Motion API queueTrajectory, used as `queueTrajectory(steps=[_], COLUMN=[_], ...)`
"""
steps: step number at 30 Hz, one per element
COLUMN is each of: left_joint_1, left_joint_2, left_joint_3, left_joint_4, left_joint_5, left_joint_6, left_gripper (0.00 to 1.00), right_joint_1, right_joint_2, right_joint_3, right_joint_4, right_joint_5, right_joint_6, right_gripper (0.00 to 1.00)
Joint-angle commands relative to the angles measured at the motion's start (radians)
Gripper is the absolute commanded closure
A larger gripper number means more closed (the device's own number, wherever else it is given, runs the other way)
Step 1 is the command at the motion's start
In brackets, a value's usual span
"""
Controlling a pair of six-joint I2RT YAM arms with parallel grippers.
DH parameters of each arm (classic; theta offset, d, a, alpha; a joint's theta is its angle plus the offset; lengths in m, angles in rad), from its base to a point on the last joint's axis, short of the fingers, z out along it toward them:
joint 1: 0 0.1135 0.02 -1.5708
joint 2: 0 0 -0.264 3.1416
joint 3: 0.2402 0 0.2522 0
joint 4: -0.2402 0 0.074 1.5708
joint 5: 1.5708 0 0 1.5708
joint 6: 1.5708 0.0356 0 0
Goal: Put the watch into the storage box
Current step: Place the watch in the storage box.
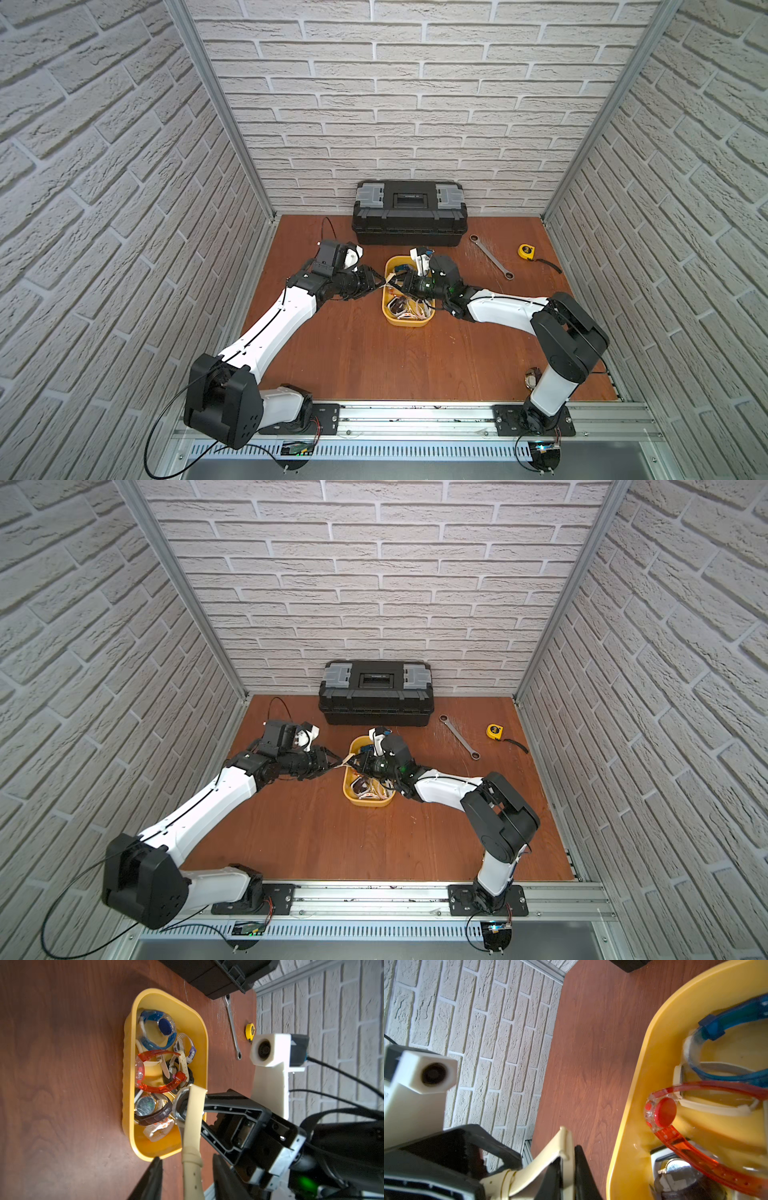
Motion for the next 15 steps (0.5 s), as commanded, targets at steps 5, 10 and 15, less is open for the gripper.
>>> queueTrajectory(steps=[5, 10, 15], left_joint_1=[0.096, 0.117, 0.123], left_joint_2=[-0.062, -0.067, -0.090], left_joint_3=[-0.007, 0.051, 0.070], left_joint_4=[0.007, -0.091, -0.162], left_joint_5=[-0.014, -0.075, -0.138], left_joint_6=[-0.013, 0.046, 0.100], left_gripper=[0.12, 0.02, 0.02], right_joint_1=[-0.004, -0.011, -0.013], right_joint_2=[-0.103, -0.033, 0.079], right_joint_3=[0.255, 0.410, 0.548], right_joint_4=[-0.740, -1.042, -1.191], right_joint_5=[0.111, 0.193, 0.278], right_joint_6=[-0.306, -0.454, -0.543], right_gripper=[0.98, 0.98, 0.98])
